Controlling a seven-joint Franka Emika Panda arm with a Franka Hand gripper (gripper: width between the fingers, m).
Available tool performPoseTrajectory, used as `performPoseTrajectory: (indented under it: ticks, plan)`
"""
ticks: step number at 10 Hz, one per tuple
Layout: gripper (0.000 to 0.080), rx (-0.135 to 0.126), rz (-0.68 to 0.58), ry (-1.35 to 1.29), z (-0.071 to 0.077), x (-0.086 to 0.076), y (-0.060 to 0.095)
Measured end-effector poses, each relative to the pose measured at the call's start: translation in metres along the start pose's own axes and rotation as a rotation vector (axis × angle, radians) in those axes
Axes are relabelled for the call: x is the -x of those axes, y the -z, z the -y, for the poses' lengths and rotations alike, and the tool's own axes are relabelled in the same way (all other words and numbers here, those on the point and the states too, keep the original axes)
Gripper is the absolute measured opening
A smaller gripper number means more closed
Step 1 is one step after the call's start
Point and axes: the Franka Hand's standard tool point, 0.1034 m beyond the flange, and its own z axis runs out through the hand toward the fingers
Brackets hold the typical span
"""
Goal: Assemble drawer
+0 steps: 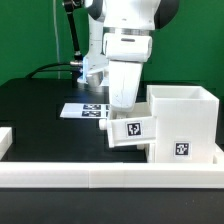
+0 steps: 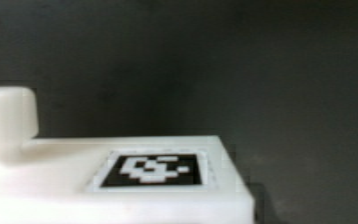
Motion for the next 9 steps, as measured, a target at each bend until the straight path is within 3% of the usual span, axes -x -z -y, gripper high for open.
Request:
performPoseTrajectory:
  ticks: [3, 5, 6, 7, 8, 9]
  plan:
    - [0.0051, -0.003, 0.001, 0.004, 0.000, 0.001, 0.000]
    - [0.0411, 0.001, 0.000, 0.003, 0.000, -0.002, 0.002]
    - [0.0411, 0.006, -0.001, 0.005, -0.002, -0.004, 0.005]
    - [0.0547, 0.008, 0.001, 0.006, -0.003, -0.005, 0.009]
    - [0.0628, 0.011, 0.007, 0.008, -0.005, -0.005, 0.017]
    - [0.0643, 0.005, 0.019, 0.013, -0.007, -0.001, 0.026]
